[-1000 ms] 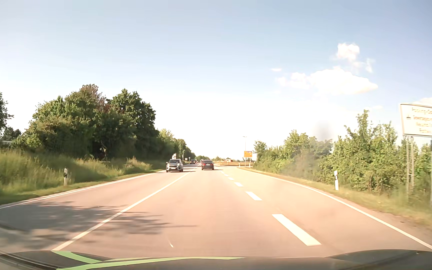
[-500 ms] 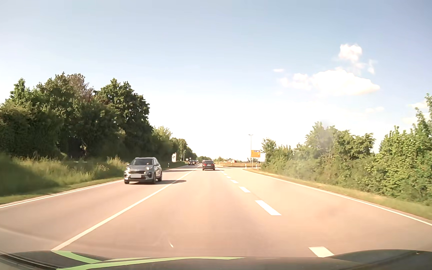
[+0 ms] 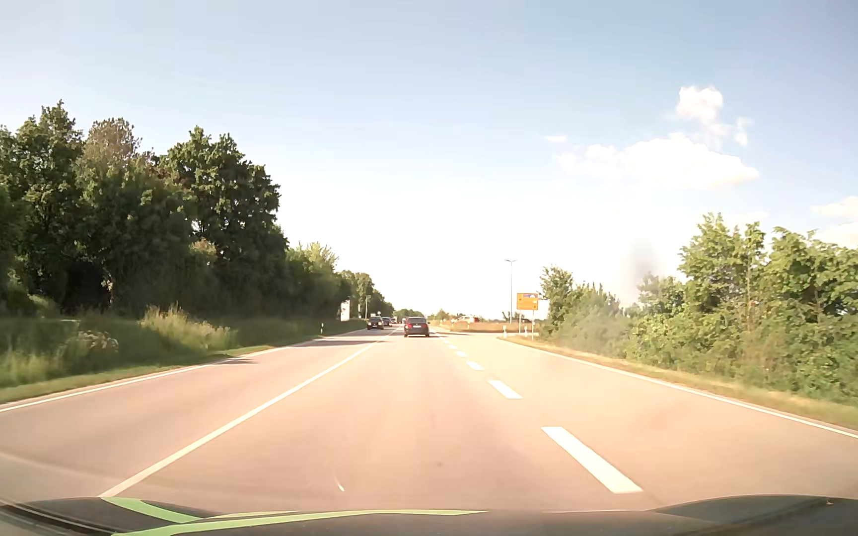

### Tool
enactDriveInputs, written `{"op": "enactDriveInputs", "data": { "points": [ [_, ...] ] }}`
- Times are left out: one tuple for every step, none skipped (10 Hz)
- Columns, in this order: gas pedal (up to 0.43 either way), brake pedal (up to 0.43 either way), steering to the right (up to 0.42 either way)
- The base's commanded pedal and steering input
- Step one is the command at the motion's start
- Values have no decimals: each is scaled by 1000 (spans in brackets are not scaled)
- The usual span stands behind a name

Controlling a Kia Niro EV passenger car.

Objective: Follow the waypoints while adhering to traffic rules and regulations

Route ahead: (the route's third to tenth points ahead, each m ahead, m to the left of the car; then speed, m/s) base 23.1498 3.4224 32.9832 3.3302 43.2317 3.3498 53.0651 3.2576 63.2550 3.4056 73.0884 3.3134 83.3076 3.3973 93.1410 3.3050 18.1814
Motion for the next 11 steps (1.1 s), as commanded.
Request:
{"op": "enactDriveInputs", "data": {
  "points": [
    [98, 0, -3],
    [87, 0, -3],
    [79, 0, -2],
    [67, 0, -1],
    [67, 0, -1],
    [59, 0, -1],
    [59, 0, 0],
    [47, 0, 0],
    [47, 0, 0],
    [47, 0, 0],
    [47, 0, 0]
  ]
}}
